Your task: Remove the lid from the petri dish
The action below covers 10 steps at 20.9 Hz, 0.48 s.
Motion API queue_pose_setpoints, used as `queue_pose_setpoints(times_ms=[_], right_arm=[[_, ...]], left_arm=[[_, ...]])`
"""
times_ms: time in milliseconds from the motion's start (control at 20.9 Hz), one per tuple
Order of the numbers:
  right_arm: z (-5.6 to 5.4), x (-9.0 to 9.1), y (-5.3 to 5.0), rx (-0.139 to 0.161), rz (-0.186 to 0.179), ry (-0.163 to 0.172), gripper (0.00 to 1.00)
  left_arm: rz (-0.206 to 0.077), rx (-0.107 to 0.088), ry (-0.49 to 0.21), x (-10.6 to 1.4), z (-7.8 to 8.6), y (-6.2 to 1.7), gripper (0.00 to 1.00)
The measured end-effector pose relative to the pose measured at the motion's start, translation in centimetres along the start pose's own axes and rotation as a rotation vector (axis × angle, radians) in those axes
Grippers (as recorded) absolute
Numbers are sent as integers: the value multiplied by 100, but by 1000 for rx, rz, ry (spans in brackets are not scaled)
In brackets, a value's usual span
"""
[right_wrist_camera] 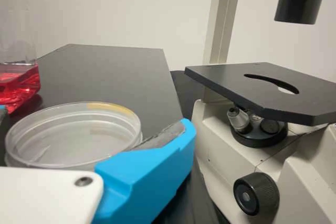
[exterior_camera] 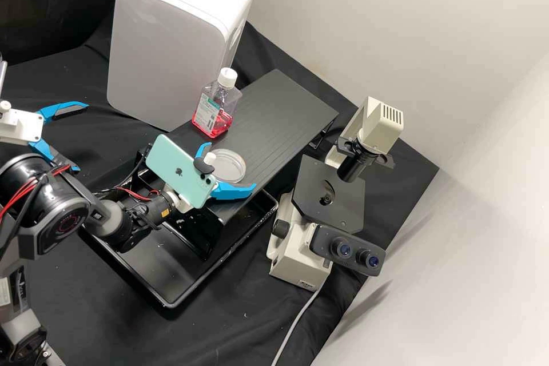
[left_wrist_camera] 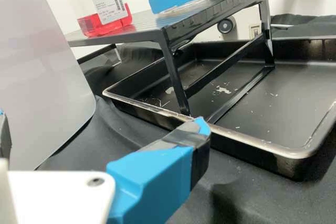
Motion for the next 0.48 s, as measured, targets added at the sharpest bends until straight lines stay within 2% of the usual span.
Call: queue_pose_setpoints(times_ms=[478], right_arm=[[17,0,19,8,8,-5,0]], left_arm=[[0,0,-2,0,10,0,100]])
